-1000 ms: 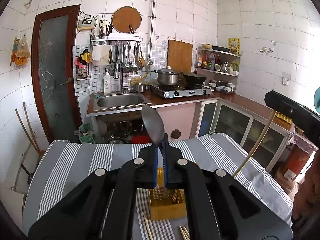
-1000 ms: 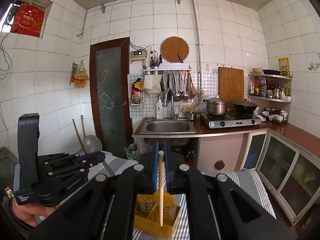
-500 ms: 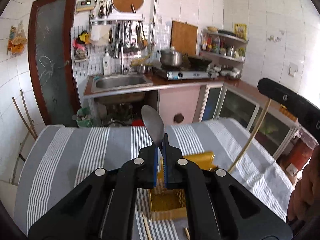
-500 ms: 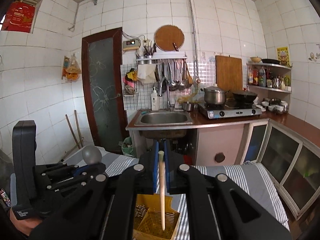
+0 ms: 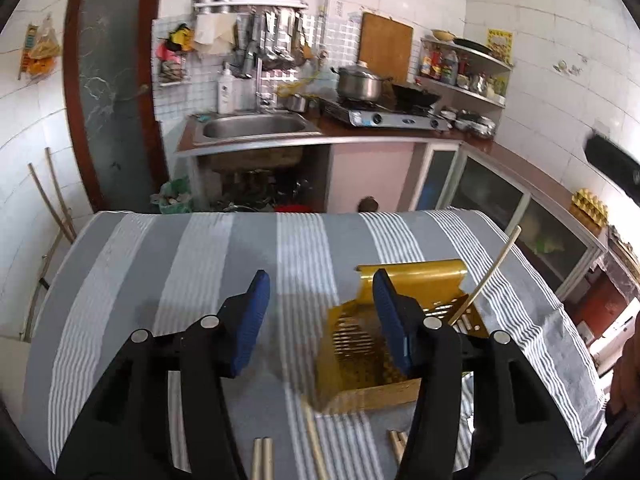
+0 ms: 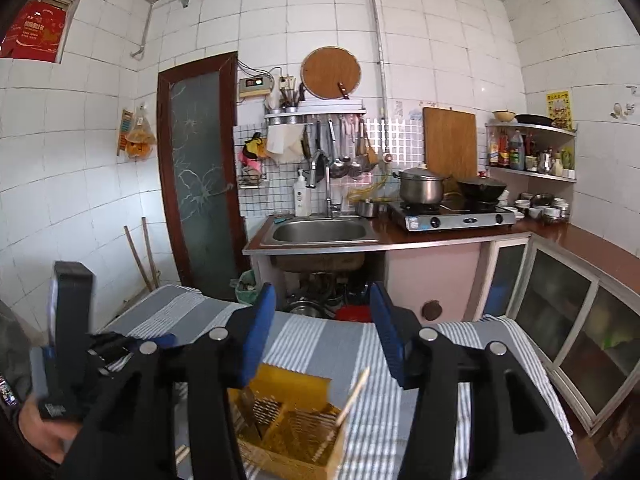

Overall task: Organize utensils
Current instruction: 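Open both tools and withdraw them from the holder back over the utensils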

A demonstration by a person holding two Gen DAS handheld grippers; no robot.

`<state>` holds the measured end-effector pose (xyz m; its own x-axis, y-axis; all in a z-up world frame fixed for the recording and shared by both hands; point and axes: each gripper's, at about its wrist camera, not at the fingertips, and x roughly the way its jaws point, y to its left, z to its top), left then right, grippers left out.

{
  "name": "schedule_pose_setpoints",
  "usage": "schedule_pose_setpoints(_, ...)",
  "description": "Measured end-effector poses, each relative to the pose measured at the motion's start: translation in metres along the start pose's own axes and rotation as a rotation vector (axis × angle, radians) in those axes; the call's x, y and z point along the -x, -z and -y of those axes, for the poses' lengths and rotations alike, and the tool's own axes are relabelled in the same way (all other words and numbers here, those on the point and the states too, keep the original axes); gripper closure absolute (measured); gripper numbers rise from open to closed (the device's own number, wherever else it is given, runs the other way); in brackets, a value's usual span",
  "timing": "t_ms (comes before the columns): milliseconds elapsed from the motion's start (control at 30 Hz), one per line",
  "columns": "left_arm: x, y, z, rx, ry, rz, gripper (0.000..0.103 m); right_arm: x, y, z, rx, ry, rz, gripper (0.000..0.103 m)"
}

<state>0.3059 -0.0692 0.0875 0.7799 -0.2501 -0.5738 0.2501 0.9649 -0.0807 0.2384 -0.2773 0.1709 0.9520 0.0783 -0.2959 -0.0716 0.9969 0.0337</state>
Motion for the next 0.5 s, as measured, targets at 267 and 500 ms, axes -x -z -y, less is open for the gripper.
schedule_pose_setpoints(267,0.056,0.043,-0.035,0.025,-0.092,0.079,0.049,0.036,0.059,0.027,0.005,0.102,-0.101,0.053)
schedule_pose_setpoints(500,0.103,0.139,-0.050,0.041,-0.130,0.103,0.043,0.079,0.151,0.035,-0.018,0.079,-0.246,0.053)
